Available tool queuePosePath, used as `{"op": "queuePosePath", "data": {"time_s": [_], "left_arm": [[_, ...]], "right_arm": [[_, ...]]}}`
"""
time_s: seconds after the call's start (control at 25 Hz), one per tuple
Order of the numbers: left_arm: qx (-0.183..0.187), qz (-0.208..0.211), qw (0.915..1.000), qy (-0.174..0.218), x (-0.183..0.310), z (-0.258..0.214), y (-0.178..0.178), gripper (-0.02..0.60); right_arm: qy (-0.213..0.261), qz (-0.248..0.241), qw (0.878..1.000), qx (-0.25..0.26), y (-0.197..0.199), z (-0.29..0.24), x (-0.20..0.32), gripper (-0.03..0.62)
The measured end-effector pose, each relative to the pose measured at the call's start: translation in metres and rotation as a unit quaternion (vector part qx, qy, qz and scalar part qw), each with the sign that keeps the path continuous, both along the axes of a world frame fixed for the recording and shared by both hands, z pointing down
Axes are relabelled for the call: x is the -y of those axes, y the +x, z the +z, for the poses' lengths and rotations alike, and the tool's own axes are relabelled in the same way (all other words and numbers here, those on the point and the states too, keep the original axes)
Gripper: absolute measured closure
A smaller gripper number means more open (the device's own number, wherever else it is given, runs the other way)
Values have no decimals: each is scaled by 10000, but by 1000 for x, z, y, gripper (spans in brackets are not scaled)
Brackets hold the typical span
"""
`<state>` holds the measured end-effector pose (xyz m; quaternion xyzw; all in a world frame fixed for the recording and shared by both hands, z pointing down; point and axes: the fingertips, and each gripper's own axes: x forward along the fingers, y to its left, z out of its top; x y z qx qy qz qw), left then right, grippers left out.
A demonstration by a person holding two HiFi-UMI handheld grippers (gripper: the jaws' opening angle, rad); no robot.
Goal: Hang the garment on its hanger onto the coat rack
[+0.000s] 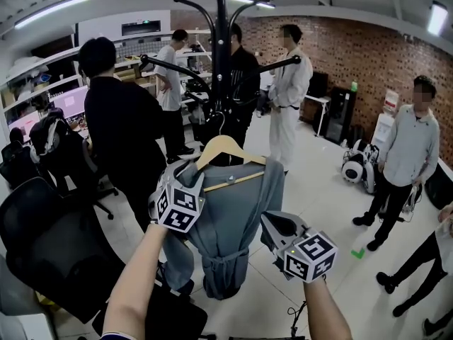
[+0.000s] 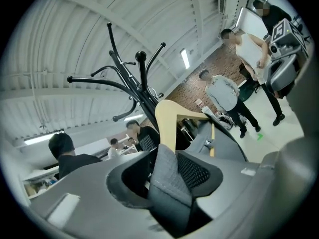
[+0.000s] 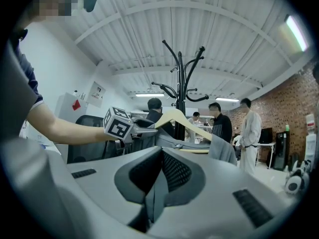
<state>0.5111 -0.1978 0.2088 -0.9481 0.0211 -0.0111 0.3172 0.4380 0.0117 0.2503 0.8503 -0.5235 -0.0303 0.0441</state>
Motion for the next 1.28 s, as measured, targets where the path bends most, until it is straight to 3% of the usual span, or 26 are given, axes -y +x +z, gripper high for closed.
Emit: {"op": "queuePosePath", "data": {"time_s": [0.08, 0.16, 0.4, 0.52, 0.72, 0.8, 0.96, 1.0, 1.16, 1.28], "left_arm": [[14, 46, 10000, 24, -2, 3, -5, 336], [-8, 78, 9999, 71, -5, 6, -15, 318], [-382, 146, 9991, -115, -23, 3, -56, 318], [-523, -46, 9978, -396, -13, 1, -80, 319], [-338, -77, 9960, -827, -7, 21, -113, 348], [-145, -74, 9947, -1020, -12, 41, -120, 386], [233, 56, 9852, -1699, -35, 80, -127, 561], [327, 114, 9816, -1880, -43, 88, -128, 578], [624, 287, 9625, -2623, -72, 110, -127, 578], [745, 350, 9555, -2834, -88, 119, -127, 578]], "right_arm": [[-20, 7, 10000, 25, -1, 2, 0, 594], [-48, 2, 10000, 66, -3, 6, 0, 594], [-125, -74, 9997, 206, -12, 19, 6, 594], [-147, -153, 9995, 248, -21, 24, 13, 594], [-115, -167, 9993, 315, -34, 30, 21, 594], [-120, -191, 9991, 354, -37, 35, 24, 594], [-209, -264, 9983, 469, -42, 46, 29, 594], [-247, -280, 9981, 499, -43, 49, 29, 594], [-334, -352, 9972, 566, -42, 53, 26, 594], [-329, -380, 9968, 622, -43, 56, 22, 594]]}}
